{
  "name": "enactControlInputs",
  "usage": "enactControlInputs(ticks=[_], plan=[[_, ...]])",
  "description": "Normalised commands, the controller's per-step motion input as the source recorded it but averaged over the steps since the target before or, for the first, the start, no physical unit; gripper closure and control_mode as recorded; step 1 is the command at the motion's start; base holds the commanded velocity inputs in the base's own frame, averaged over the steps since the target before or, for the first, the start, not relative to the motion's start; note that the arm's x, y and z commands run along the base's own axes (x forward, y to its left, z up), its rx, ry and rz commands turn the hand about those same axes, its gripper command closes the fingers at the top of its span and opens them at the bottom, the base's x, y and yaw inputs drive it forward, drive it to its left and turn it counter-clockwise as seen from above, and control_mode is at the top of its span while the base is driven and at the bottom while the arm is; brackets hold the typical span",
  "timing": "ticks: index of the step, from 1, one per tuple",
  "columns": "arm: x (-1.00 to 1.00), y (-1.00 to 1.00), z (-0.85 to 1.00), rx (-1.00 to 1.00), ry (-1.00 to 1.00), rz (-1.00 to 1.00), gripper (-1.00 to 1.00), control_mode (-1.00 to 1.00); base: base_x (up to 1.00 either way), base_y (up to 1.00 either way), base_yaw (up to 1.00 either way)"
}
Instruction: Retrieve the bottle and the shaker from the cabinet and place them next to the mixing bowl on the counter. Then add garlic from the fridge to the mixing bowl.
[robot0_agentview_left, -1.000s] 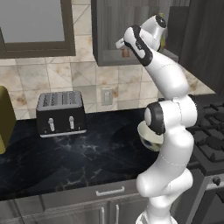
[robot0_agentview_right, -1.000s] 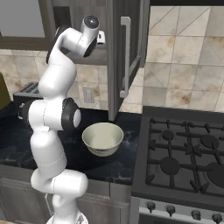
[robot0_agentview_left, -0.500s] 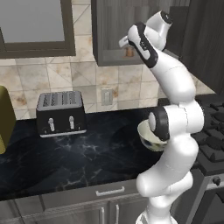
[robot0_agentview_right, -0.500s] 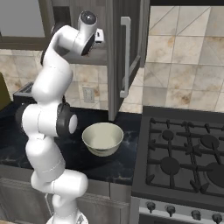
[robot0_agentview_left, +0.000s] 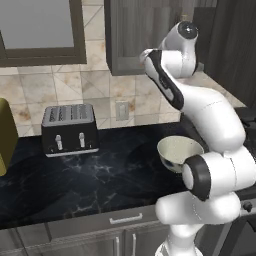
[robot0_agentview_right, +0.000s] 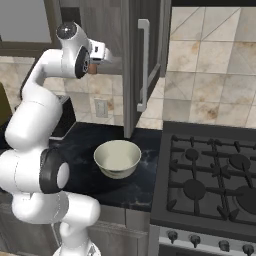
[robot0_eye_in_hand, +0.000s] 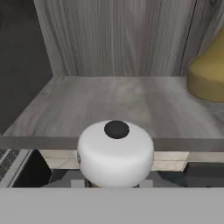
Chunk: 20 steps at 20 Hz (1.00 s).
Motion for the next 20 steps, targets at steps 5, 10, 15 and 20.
enactControlInputs(ticks=[5,10,15,20], plan=[[-0.95,0.01,-0.20,0.01,0.00,-0.45,1.00,-1.00,0.00,0.00,0.00],[-0.74,0.27,-0.27,0.00,0.00,-0.36,1.00,-1.00,0.00,0.00,0.00],[-0.55,0.48,-0.34,0.01,-0.03,-0.20,1.00,-1.00,0.00,0.00,0.00],[-0.10,0.48,-0.84,-0.13,-0.10,-0.23,1.00,-1.00,0.00,0.00,0.00]])
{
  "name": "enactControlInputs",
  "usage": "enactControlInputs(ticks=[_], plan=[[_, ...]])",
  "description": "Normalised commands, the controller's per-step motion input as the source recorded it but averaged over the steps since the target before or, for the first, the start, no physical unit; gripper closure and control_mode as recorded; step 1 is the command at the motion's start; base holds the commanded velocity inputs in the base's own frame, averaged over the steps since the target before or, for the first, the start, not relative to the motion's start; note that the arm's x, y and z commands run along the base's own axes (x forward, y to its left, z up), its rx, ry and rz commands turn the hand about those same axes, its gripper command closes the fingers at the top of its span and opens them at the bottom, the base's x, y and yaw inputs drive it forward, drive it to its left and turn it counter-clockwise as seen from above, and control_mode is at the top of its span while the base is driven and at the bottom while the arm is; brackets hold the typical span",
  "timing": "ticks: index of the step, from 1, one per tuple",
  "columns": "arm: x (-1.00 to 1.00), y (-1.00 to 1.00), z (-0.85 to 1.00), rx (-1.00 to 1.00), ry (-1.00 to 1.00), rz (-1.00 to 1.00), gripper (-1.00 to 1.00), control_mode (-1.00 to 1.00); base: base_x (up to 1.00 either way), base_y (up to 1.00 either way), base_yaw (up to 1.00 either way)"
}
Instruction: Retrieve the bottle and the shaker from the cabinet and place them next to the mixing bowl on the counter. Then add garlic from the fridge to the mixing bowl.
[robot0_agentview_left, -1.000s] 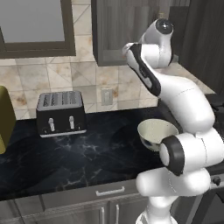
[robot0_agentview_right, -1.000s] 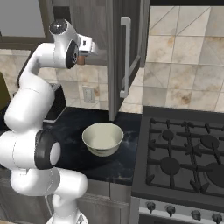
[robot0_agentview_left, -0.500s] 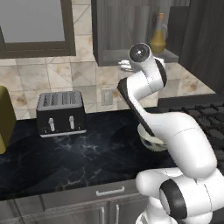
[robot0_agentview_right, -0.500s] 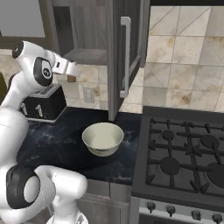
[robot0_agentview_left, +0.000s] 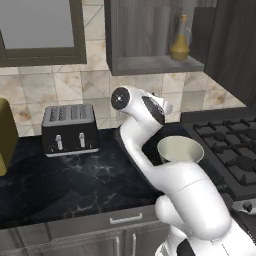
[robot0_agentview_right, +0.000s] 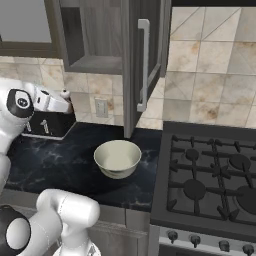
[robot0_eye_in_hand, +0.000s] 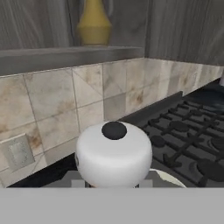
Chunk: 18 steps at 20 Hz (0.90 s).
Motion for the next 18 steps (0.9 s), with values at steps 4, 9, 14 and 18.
enactControlInputs(ticks=[4,9,14,18], plan=[[0.00,0.08,-0.88,-0.15,-0.04,-0.21,1.00,-1.00,0.00,0.00,0.00],[0.01,-0.03,-0.78,-0.06,0.00,-0.18,1.00,-1.00,0.00,0.00,0.00],[0.04,-0.02,-0.65,0.00,0.00,-0.13,1.00,-1.00,0.00,0.00,0.00],[0.13,0.00,-0.76,-0.01,0.00,-0.15,1.00,-1.00,0.00,0.00,0.00]])
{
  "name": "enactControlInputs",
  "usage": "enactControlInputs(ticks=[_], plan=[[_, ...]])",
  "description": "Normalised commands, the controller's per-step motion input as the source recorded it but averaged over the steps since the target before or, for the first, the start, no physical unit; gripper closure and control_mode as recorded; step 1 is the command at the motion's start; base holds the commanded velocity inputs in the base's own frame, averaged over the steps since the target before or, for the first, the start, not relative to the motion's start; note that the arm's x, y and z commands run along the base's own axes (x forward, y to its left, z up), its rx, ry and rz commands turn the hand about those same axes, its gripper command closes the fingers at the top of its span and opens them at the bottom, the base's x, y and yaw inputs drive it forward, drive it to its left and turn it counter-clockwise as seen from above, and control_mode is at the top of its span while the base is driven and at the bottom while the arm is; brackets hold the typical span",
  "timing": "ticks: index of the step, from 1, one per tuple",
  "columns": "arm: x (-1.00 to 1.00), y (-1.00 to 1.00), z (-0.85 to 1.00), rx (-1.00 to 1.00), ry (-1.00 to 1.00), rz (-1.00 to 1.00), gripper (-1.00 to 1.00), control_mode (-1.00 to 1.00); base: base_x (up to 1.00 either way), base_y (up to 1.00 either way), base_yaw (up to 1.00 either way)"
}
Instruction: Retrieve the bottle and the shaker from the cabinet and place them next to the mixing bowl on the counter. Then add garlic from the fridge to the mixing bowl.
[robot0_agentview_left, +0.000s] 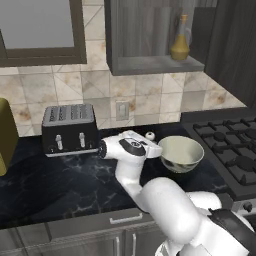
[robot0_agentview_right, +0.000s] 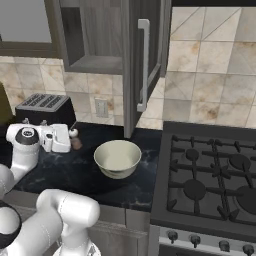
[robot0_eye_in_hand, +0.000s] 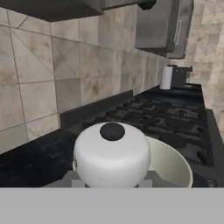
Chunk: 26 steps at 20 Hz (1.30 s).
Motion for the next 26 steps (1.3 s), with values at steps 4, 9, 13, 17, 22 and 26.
enactControlInputs(ticks=[4,9,13,17,22,26], plan=[[0.16,-0.01,-0.68,-0.02,0.01,-0.21,1.00,-1.00,0.00,0.00,0.00],[0.13,-0.06,-0.61,0.00,0.01,-0.20,1.00,-1.00,0.00,0.00,0.00],[0.08,-0.05,-0.61,0.00,0.00,-0.18,1.00,-1.00,0.00,0.00,0.00],[0.04,-0.01,-0.37,0.01,0.00,-0.10,1.00,-1.00,0.00,0.00,0.00],[0.14,-0.02,-0.23,0.00,0.00,-0.04,1.00,-1.00,0.00,0.00,0.00],[0.16,-0.02,-0.23,0.00,-0.01,-0.01,1.00,-1.00,0.00,0.00,0.00]])
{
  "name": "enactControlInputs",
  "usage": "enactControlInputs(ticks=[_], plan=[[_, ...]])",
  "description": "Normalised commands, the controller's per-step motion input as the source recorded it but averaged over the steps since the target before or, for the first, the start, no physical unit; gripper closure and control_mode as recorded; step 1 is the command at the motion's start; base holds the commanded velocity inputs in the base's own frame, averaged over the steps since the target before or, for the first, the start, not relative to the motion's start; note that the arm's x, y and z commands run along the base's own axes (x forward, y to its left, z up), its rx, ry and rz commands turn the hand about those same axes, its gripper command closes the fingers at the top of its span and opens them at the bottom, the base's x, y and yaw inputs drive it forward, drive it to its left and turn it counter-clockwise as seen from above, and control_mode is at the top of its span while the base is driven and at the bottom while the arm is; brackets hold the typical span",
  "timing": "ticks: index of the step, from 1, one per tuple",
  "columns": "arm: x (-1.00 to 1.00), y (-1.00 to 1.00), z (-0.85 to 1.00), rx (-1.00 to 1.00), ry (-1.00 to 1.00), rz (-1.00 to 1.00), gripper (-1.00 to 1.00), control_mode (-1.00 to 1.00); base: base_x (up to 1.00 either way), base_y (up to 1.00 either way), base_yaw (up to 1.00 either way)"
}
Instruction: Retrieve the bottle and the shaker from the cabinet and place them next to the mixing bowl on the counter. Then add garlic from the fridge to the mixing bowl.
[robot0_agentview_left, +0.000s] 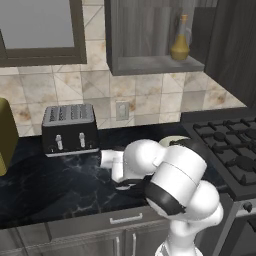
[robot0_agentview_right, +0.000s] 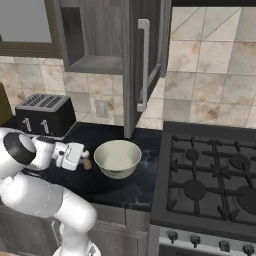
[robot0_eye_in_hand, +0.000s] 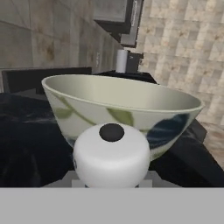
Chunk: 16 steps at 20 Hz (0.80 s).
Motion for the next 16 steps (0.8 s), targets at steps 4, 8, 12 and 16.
enactControlInputs(ticks=[4,8,12,16], plan=[[0.10,-0.07,-0.10,0.00,-0.01,0.00,1.00,-1.00,0.00,0.00,0.00],[0.02,-0.12,-0.13,0.00,-0.02,-0.01,1.00,-1.00,0.00,0.00,0.00],[0.00,-0.05,-0.21,0.00,-0.09,-0.01,1.00,-1.00,0.00,0.00,0.00],[0.00,-0.03,-0.29,0.00,-0.23,0.00,1.00,-1.00,0.00,0.00,0.00]])
